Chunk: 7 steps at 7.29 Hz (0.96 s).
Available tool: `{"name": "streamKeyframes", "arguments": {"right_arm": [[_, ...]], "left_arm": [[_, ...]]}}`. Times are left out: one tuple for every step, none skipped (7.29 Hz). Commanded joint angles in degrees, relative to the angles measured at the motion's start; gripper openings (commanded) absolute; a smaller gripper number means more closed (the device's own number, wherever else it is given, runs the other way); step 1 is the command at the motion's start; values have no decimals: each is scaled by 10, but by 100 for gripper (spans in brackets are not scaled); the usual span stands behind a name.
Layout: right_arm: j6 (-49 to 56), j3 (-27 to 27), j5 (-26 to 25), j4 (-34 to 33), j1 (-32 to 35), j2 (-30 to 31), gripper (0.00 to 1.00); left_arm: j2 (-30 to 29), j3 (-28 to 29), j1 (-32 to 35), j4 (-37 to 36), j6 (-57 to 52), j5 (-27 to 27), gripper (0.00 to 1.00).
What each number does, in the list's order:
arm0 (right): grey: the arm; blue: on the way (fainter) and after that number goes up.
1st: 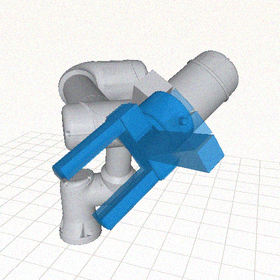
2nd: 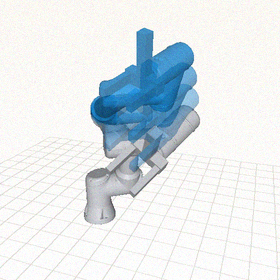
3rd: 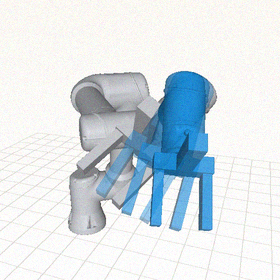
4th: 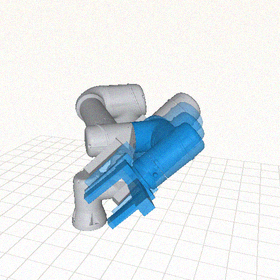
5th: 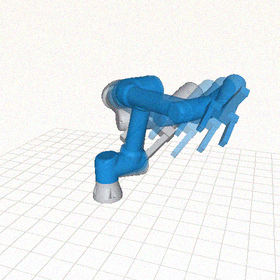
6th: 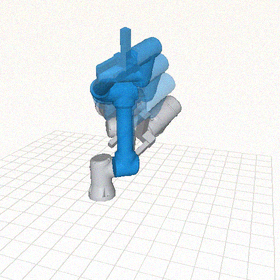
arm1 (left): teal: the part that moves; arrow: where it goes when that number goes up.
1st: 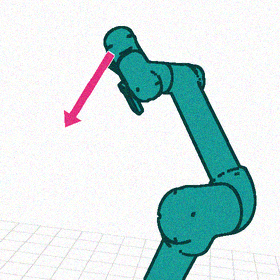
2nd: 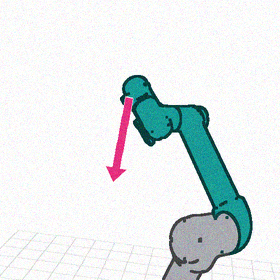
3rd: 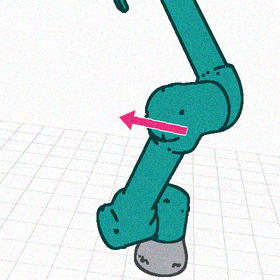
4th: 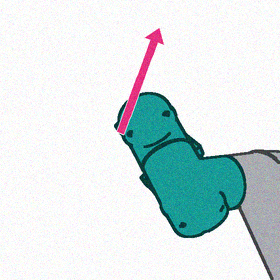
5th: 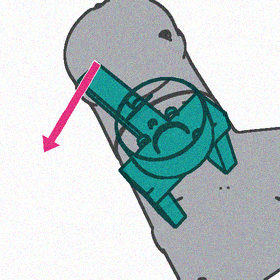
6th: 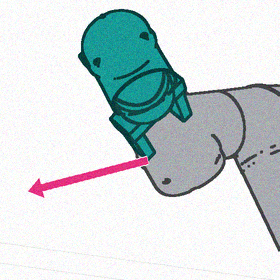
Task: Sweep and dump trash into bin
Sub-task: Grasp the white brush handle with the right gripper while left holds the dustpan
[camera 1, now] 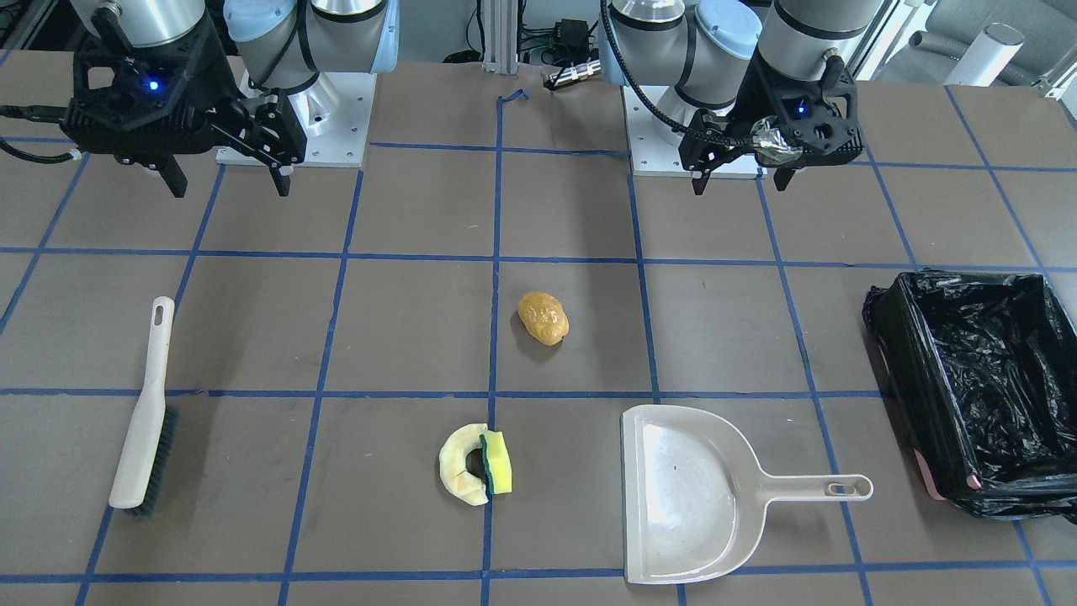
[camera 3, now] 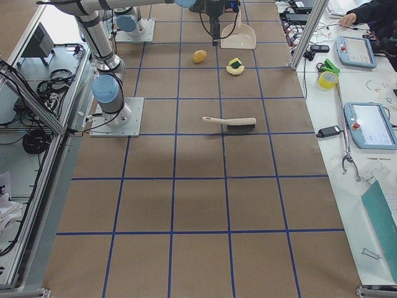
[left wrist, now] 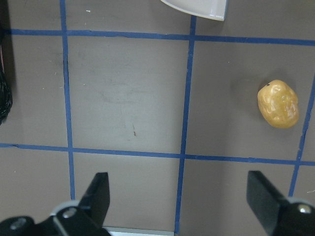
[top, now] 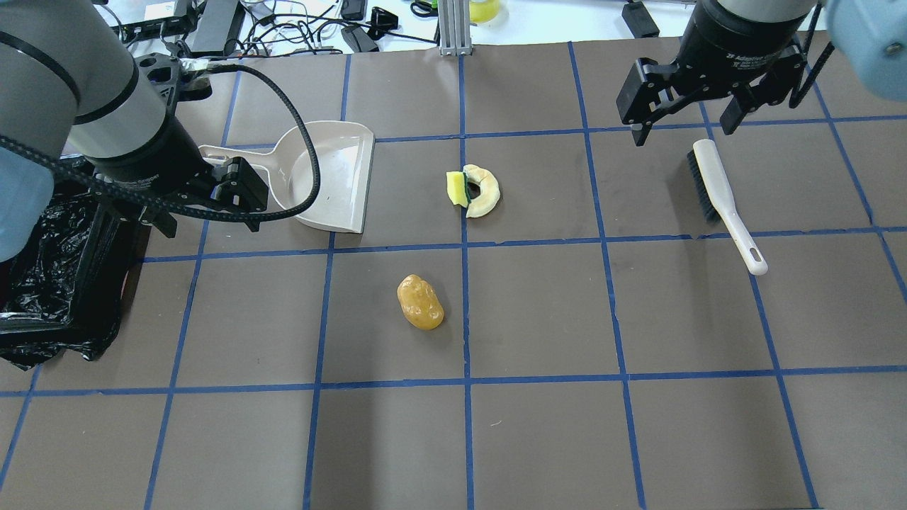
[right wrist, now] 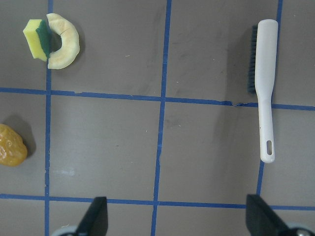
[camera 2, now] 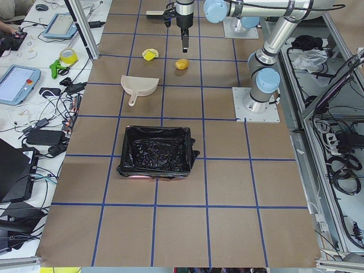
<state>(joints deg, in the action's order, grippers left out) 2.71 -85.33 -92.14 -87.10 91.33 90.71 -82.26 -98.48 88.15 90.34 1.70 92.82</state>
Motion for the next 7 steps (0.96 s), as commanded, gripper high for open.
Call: {"name": "streamKeyframes", "arguments": {"right_arm": [[0, -1, -1, -1, -1, -4, 100], [10, -2, -4, -5, -9, -7, 100], [65, -14, -12, -3, -32, -23, 100], [120, -47, -8, -19, -93, -39, 100], [170, -89, -9, -66, -146, -52, 100], [210, -134, -19, -129, -173, -81, 100], [222, -162, -38, -186, -189, -93, 100]], "left_arm": [[0, 0, 0, 1, 0, 4, 100], [0, 0, 0, -1, 1, -1, 100], [-2, 1, 0, -4, 0, -1, 100], [-12, 7, -1, -6, 0, -1, 100], [-19, 7, -10, -20, -3, -2, 100], [-25, 9, -9, -44, -1, -3, 100], [-31, 9, -9, -55, 2, -4, 100]]}}
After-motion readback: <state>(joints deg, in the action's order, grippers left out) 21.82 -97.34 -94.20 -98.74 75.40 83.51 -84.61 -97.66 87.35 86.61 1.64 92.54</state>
